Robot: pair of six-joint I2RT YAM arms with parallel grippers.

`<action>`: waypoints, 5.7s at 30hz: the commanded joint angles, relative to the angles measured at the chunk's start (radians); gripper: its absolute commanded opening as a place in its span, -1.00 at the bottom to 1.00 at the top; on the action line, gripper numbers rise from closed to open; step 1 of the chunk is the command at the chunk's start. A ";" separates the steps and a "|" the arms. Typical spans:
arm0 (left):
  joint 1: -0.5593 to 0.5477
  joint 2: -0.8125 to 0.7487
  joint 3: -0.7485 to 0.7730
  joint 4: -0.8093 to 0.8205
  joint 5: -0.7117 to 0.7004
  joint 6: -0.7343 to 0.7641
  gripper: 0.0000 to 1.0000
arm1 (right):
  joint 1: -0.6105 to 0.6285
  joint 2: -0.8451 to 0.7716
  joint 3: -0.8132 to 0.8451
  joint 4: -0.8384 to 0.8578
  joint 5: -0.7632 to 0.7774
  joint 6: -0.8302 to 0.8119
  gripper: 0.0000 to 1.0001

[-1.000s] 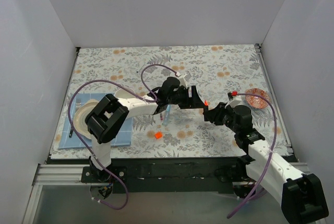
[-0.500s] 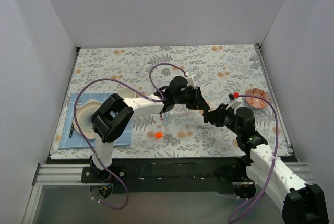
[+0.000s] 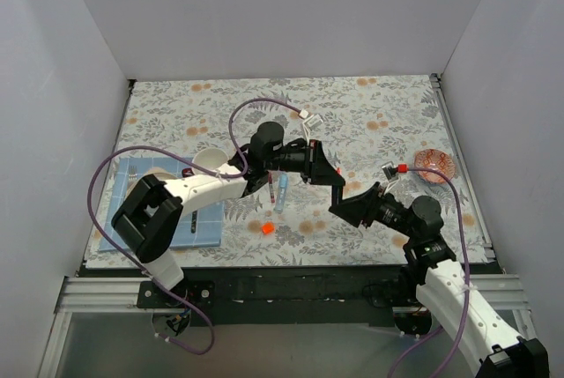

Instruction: Insert the pens into the pen caps

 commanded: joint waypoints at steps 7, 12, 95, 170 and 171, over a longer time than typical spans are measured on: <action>0.003 -0.142 -0.079 0.366 0.190 -0.170 -1.00 | 0.001 -0.042 -0.014 0.374 -0.164 0.288 0.06; 0.003 -0.133 -0.079 0.328 0.199 -0.151 -1.00 | 0.001 -0.018 -0.015 0.435 -0.173 0.322 -0.12; -0.089 -0.280 -0.175 -0.892 -0.754 0.889 0.21 | 0.015 -0.183 0.224 -0.411 -0.015 -0.157 -0.97; -0.149 -0.453 -0.245 -0.722 -0.890 1.442 0.96 | 0.028 -0.209 0.247 -0.500 0.112 -0.187 -0.97; -0.151 -0.482 -0.242 -0.705 -0.936 1.392 0.96 | 0.028 -0.209 0.250 -0.502 0.112 -0.187 -0.97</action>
